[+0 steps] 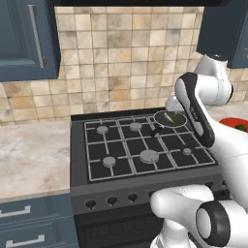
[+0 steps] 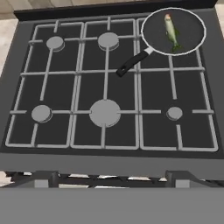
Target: Place the fish on the plate and place the lime on the same plate.
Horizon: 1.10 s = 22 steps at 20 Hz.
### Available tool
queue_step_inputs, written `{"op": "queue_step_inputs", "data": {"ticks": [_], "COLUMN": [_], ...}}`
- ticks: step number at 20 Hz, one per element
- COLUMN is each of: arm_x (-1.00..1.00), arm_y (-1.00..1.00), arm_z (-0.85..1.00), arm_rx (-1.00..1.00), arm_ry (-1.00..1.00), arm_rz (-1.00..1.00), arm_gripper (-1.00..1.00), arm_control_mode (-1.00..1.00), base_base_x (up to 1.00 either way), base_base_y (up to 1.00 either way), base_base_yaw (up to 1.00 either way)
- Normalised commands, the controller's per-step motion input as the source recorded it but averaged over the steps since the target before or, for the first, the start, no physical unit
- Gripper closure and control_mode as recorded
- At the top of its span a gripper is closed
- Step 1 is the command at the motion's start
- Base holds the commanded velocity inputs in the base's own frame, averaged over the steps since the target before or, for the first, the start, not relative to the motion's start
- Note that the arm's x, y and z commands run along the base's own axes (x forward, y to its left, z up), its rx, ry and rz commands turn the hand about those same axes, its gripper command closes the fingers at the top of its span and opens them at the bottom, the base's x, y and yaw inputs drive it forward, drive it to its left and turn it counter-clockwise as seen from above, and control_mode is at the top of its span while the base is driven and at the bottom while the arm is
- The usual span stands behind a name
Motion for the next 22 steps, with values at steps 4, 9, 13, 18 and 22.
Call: {"op": "queue_step_inputs", "data": {"ticks": [4, 9, 13, 18, 22], "arm_x": [0.0, 0.06, 0.13, 0.29, 0.38], "arm_y": [-0.56, -0.51, -0.43, -0.25, -0.06], "arm_z": [-0.15, -0.23, -0.2, -0.18, -0.14], "arm_rx": [0.06, 0.04, 0.03, 0.02, 0.0], "arm_ry": [0.0, 0.0, 0.0, 0.0, 0.0], "arm_rz": [0.0, 0.0, 0.0, 0.0, 0.0], "arm_gripper": [-1.0, -1.0, -1.0, -1.0, -1.0], "arm_control_mode": [-1.0, -1.0, -1.0, -1.0, -1.0], "base_base_x": [0.0, 0.0, 0.0, 0.0, 0.0], "base_base_y": [0.0, 0.0, 0.0, 0.0, 0.0], "base_base_yaw": [0.0, 0.0, 0.0, 0.0, 0.0]}}
